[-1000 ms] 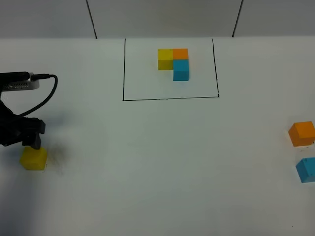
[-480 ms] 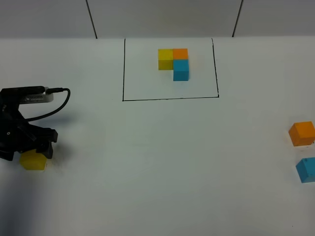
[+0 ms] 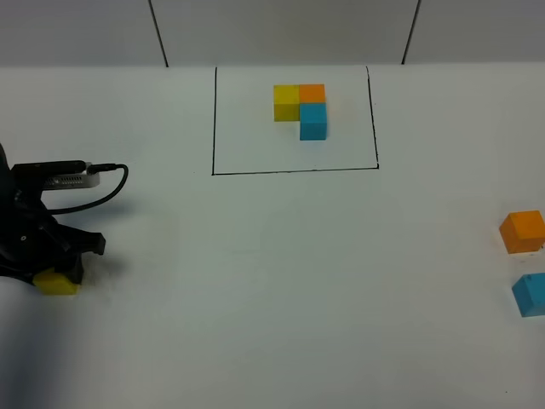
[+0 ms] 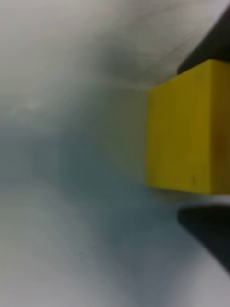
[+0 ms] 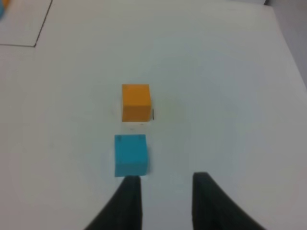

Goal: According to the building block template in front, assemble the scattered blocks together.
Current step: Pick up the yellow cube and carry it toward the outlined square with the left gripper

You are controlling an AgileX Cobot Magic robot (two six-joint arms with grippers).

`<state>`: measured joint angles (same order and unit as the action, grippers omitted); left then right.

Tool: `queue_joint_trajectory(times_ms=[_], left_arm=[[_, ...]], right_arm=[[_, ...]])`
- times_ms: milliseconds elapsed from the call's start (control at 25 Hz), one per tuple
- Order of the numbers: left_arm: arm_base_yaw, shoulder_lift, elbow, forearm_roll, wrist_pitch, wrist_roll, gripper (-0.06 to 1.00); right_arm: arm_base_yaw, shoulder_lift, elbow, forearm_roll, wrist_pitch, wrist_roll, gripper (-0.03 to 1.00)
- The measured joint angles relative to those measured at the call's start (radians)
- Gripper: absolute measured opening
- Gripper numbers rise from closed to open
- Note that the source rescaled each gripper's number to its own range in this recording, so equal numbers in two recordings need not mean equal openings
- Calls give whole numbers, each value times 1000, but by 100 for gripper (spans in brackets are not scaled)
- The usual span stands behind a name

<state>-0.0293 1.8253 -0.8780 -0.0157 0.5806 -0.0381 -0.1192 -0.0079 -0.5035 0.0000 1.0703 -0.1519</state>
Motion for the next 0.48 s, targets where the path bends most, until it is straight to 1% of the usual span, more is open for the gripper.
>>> queue_joint_trajectory(times_ms=[80, 160, 240, 320, 480], left_arm=[[0, 0, -9, 0, -3, 14, 0], [-2, 2, -35, -1, -5, 62, 0], [-26, 3, -75, -1, -2, 139, 0], [-69, 4, -123, -11, 11, 223, 0], [-194, 4, -235, -85, 32, 447, 0]], right_arm=[[0, 0, 0, 0, 0, 0, 0], [0, 0, 0, 0, 0, 0, 0], [0, 0, 0, 0, 0, 0, 0], [0, 0, 0, 0, 0, 0, 0], [0, 0, 0, 0, 0, 0, 0]])
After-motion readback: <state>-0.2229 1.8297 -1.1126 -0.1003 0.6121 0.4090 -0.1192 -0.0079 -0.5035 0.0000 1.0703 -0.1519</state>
